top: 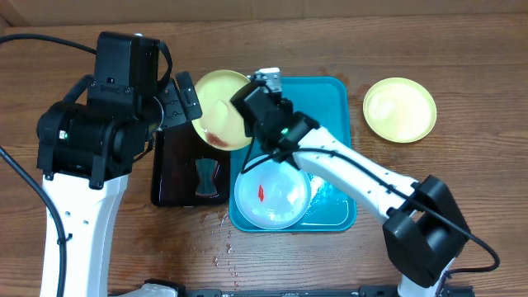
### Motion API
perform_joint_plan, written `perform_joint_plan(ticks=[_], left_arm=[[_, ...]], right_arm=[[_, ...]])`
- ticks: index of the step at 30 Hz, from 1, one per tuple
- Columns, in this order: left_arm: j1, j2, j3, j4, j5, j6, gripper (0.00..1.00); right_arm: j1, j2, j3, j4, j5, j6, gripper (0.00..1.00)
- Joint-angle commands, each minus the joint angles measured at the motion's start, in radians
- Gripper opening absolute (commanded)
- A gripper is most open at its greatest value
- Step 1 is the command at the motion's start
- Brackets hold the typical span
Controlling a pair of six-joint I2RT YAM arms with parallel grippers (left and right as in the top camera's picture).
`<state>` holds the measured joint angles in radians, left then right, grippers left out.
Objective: Clean dirty plates on tray and stack at the side
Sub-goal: 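Lift the yellow plate by its rim with the right gripper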
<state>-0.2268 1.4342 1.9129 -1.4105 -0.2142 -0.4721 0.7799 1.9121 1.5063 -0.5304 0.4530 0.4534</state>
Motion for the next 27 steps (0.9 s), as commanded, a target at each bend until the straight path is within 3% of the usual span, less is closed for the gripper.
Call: perform_joint_plan(ticks=[1, 10, 18, 27], left_arm=[[0.004, 0.006, 0.003, 0.0, -0.014, 0.0, 1.0], [0.004, 0.006, 0.003, 0.0, -0.014, 0.0, 1.0], [0.004, 0.006, 0.003, 0.0, -0.014, 0.0, 1.0], [0.004, 0.006, 0.003, 0.0, -0.014, 0.0, 1.0]], right_arm=[[0.05, -0.027, 0.028, 0.082, 0.265, -0.153, 0.04], [0.181, -0.027, 0.028, 0.38, 0.602, -0.563, 0.04], [0.262, -0.027, 0.027, 0.632, 0.706, -0.912, 0.04], [0.292, -0.027, 0.027, 0.775, 0.706, -1.038, 0.04]])
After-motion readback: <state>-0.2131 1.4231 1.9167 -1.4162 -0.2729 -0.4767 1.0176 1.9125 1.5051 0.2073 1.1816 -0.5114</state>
